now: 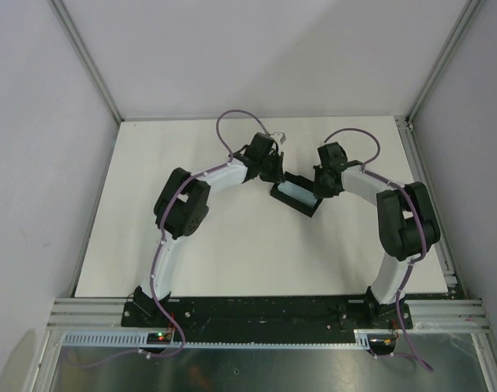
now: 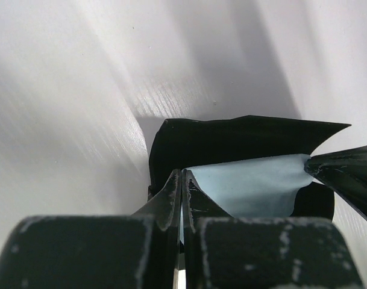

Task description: Organize the sunglasses

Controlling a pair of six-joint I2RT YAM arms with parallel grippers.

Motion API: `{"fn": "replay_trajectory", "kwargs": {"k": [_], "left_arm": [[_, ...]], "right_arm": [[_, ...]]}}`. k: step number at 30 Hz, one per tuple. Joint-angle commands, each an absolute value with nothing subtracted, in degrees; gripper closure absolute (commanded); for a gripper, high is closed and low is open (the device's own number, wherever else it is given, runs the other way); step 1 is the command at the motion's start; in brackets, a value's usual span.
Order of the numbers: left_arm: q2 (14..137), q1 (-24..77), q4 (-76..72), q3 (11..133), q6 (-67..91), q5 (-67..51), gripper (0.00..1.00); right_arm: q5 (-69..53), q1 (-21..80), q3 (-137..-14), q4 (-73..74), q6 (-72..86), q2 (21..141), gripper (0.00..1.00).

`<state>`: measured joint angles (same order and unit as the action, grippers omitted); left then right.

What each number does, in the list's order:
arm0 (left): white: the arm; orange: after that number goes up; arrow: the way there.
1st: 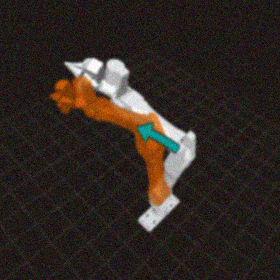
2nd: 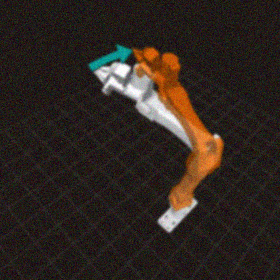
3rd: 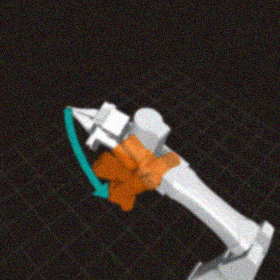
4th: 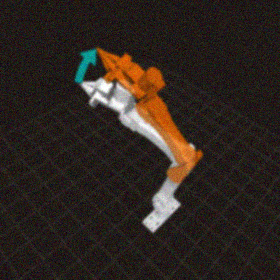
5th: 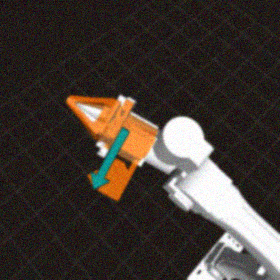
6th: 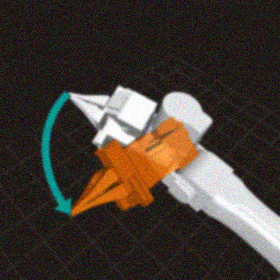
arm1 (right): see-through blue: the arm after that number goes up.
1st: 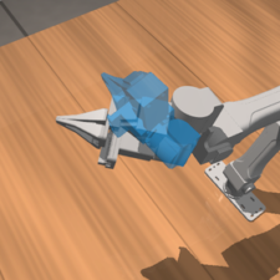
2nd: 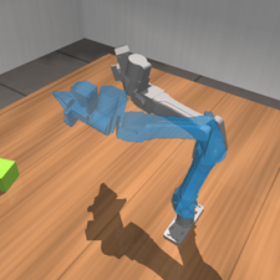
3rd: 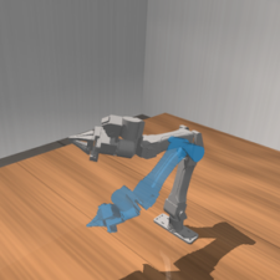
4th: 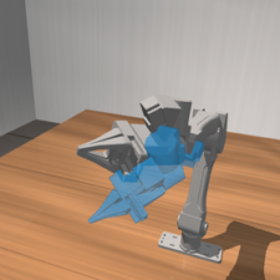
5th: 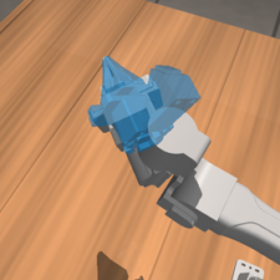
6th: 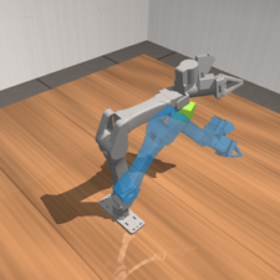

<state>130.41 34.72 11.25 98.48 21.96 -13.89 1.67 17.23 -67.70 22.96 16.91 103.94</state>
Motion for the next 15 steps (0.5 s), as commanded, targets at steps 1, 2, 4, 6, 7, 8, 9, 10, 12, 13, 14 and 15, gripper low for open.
{"fn": "replay_trajectory", "kwargs": {"k": [1,2,4,6,7,8,9,10,12,13,14,15], "left_arm": [[131.0,34.1,10.4,101.2,20.7,-14.9,1.00],[131.1,34.1,10.3,101.3,20.7,-15.1,1.00],[131.2,34.0,10.3,101.3,20.7,-15.3,1.00],[131.4,34.1,10.4,101.3,20.7,-15.5,1.00],[131.5,34.0,10.3,101.3,20.7,-15.7,1.00],[131.6,34.0,10.3,101.3,20.7,-15.8,0.99],[131.7,34.0,10.3,101.4,20.7,-16.0,0.99],[131.8,34.1,10.3,101.4,20.7,-16.0,0.98],[132.0,34.1,10.4,101.6,20.7,-16.1,0.98],[132.0,34.1,10.3,101.7,20.7,-16.1,0.97],[132.1,34.1,10.3,101.9,20.7,-16.1,0.97],[132.2,34.1,10.3,102.0,20.7,-16.1,0.97]], "right_arm": [[3.2,17.0,-70.2,23.5,17.4,104.8,1.00],[3.1,17.0,-70.3,23.5,17.4,105.0,1.00],[3.0,17.0,-70.3,23.6,17.5,105.3,1.00],[3.0,16.9,-70.3,23.8,17.5,105.5,1.00],[3.1,17.0,-70.3,23.9,17.5,105.4,1.00],[3.2,16.9,-70.3,23.9,17.6,105.4,1.00],[3.4,16.9,-70.3,24.0,17.6,105.3,1.00],[3.4,16.9,-70.3,24.0,17.7,105.2,1.00],[3.7,17.0,-70.3,24.1,17.7,105.0,1.00],[3.7,17.0,-70.3,24.1,17.7,104.8,1.00],[3.7,17.0,-70.3,24.2,17.8,104.8,1.00],[3.7,16.9,-70.3,24.2,17.8,104.7,1.00]]}}
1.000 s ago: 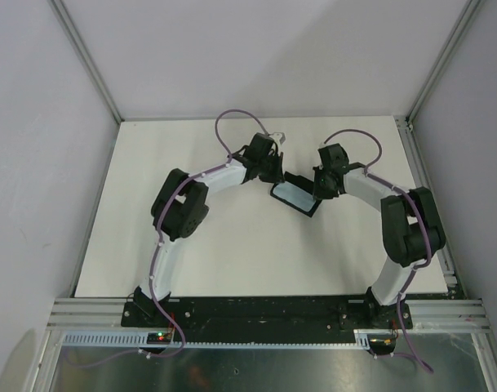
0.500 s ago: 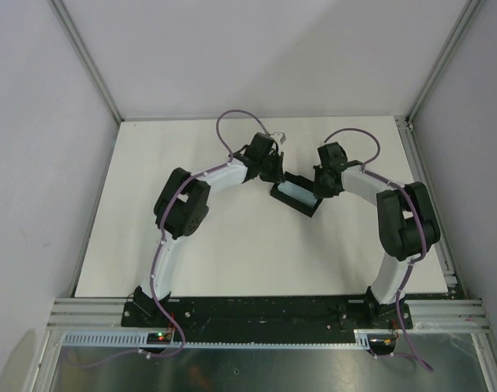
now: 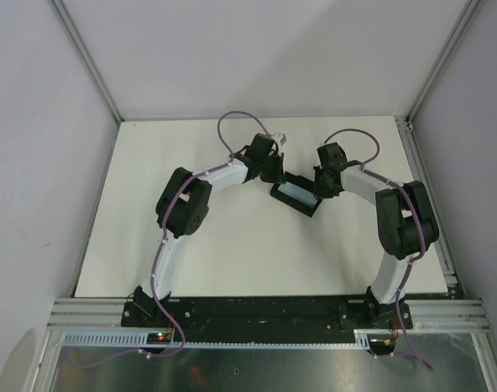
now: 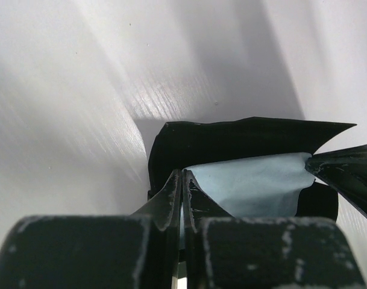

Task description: Organize the sunglasses

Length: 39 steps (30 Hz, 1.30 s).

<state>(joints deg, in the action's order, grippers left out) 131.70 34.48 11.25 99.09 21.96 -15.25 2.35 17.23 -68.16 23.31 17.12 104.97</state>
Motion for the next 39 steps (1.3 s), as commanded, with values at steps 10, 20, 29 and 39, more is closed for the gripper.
{"fn": "replay_trajectory", "kwargs": {"k": [10,20,29,39], "left_arm": [[130.8,34.0,10.4,102.0,21.1,-16.2,0.66],[126.3,33.9,10.7,102.6,21.7,-15.2,0.51],[123.3,32.8,12.1,102.5,21.8,-14.2,0.47],[110.5,28.9,12.7,91.4,24.9,-10.3,0.49]], "right_arm": [[3.4,16.9,-70.3,24.2,17.9,103.4,0.79],[3.5,18.5,-71.9,25.5,17.8,101.9,0.77],[5.2,21.2,-71.9,26.7,17.4,103.0,0.79],[2.5,25.1,-71.1,27.8,18.5,103.1,0.82]]}}
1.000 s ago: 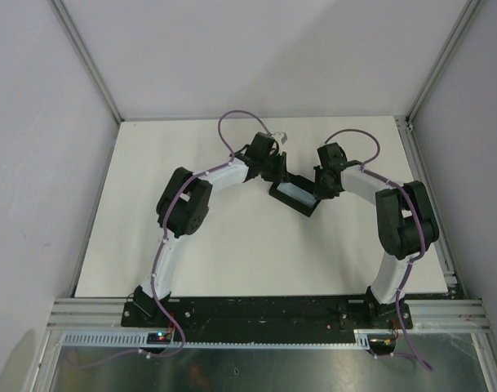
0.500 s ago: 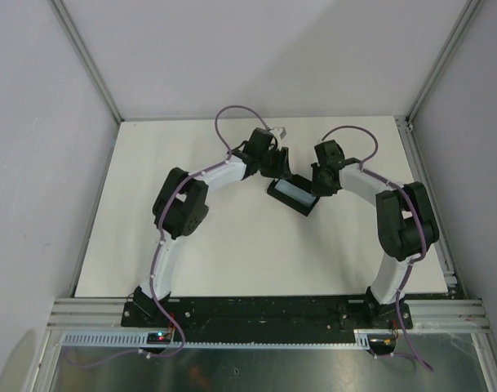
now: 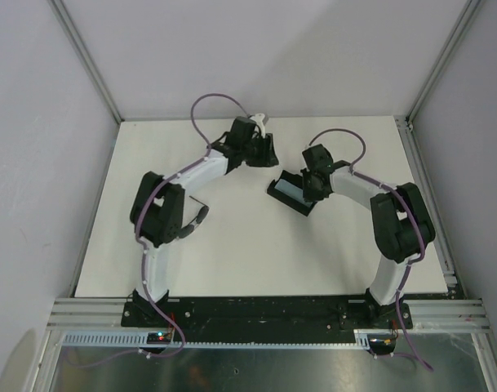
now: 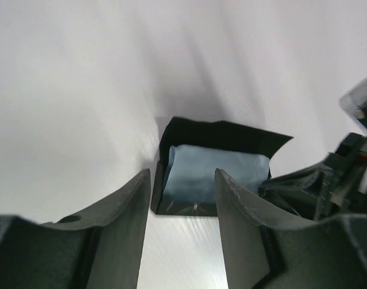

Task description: Organize the sunglasses

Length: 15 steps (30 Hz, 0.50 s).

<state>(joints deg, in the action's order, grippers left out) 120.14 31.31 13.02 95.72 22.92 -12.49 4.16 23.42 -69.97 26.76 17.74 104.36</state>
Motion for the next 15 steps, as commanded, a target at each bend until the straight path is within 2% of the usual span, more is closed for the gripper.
{"fn": "replay_trajectory", "kwargs": {"k": [1,10,15], "left_arm": [[108.4,28.6,12.7,89.9,25.1,-9.8,0.49],[93.6,22.6,12.8,70.2,28.9,-6.5,0.48],[85.9,21.6,13.6,59.4,28.0,-3.2,0.41]], "right_arm": [[1.6,25.9,-71.1,27.7,18.9,102.8,0.83],[-3.7,30.3,-71.4,24.9,20.7,101.3,0.82],[-3.8,29.0,-73.1,25.4,19.7,100.2,0.80]]}}
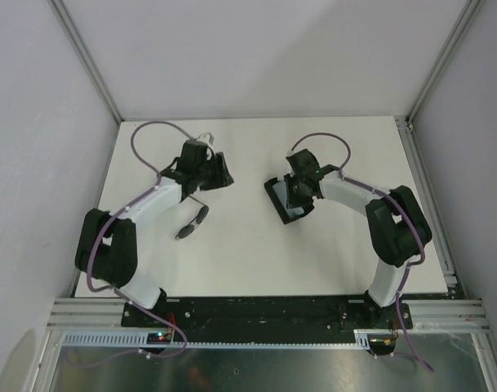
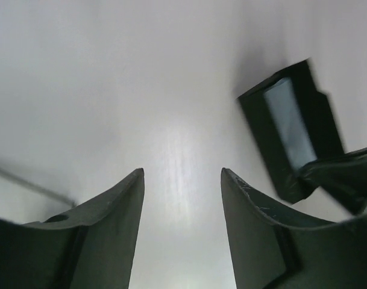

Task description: Organize the sunglasses

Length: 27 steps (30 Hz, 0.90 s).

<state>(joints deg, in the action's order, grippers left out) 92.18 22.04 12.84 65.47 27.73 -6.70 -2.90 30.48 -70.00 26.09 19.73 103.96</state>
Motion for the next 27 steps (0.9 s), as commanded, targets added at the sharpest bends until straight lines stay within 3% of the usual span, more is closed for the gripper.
{"fn": "replay_trajectory", "kwargs": {"k": [1,5,8,11,16,27], "left_arm": [[84.7,21.6,14.4,58.1,27.5,-2.4,0.40],[79.9,21.5,19.4,54.8,24.4,2.8,0.32],[77.5,22.4,22.8,53.4,22.7,6.5,0.12],[74.7,24.0,25.5,52.0,21.1,12.2,0.02],[72.2,25.2,26.8,49.0,17.1,14.5,0.00],[83.3,25.1,29.1,48.9,20.2,15.7,0.04]], "right_arm": [[-3.8,28.8,-73.3,25.4,19.5,99.6,0.79],[-6.2,28.4,-73.8,25.1,19.1,96.5,0.76],[-8.2,28.9,-73.8,25.4,19.6,93.6,0.75],[-9.4,29.7,-73.8,26.2,19.7,91.6,0.74],[-11.6,30.9,-73.8,26.8,19.7,89.7,0.74],[-14.5,31.8,-73.7,26.5,18.8,89.0,0.76]]}}
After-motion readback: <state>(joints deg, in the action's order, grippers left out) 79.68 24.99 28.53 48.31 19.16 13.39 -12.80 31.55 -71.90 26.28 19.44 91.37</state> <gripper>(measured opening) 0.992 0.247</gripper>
